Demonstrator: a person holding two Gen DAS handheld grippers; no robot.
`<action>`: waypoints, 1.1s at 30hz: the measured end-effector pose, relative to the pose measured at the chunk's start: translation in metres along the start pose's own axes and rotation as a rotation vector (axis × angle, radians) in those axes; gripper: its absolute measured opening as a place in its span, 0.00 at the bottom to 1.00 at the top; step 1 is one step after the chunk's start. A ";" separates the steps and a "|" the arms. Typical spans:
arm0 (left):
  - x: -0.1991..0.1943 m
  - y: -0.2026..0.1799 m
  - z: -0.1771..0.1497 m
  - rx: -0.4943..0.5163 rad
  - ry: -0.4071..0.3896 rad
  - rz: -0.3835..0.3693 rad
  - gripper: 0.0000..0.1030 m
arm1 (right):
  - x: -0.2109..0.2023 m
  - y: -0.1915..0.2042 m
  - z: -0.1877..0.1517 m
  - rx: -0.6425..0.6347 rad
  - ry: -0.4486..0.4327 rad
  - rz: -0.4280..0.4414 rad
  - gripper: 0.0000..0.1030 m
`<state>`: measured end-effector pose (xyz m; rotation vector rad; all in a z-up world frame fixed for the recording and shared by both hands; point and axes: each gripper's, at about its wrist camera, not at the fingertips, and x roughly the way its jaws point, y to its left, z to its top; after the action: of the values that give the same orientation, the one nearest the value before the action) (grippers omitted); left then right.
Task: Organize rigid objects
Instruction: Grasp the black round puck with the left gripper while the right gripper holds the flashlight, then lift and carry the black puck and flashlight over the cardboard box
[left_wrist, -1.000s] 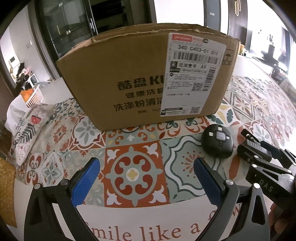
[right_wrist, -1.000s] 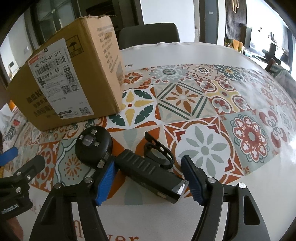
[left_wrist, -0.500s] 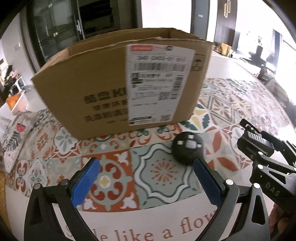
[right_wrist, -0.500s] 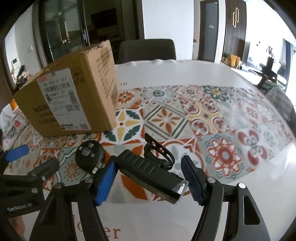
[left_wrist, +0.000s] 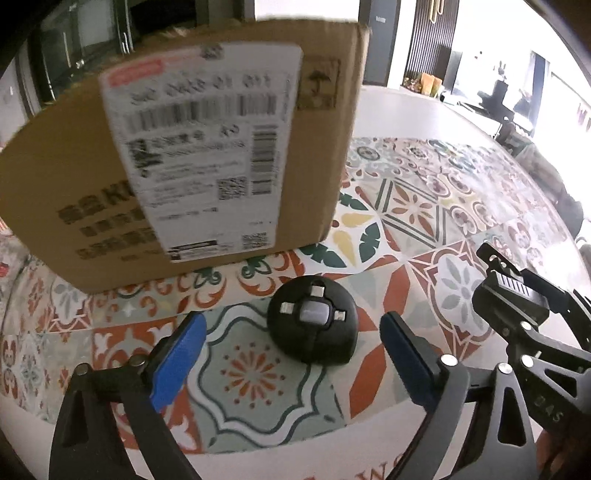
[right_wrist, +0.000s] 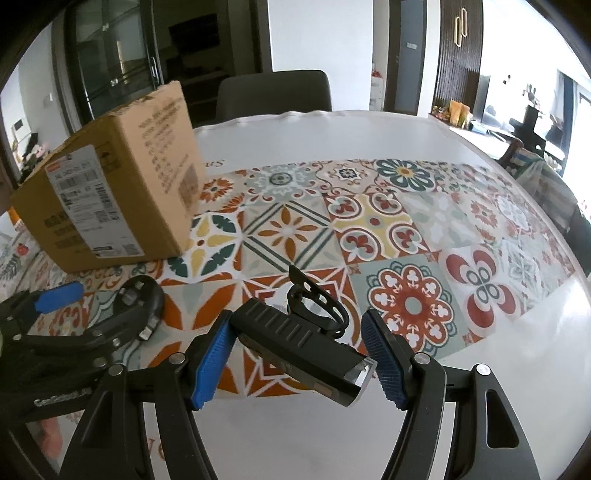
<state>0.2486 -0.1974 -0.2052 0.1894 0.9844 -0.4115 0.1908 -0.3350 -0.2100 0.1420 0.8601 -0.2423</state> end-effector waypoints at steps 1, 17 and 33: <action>0.003 -0.001 0.000 0.000 0.008 -0.003 0.86 | 0.002 -0.001 0.000 0.001 0.004 0.000 0.68; 0.015 0.004 -0.005 -0.028 0.044 -0.026 0.54 | 0.012 -0.002 -0.002 0.017 0.032 0.014 0.68; -0.052 0.052 -0.023 -0.092 -0.021 -0.032 0.54 | -0.023 0.026 0.011 -0.031 -0.022 0.051 0.68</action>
<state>0.2276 -0.1295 -0.1753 0.0859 0.9846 -0.3958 0.1910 -0.3093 -0.1851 0.1320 0.8371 -0.1830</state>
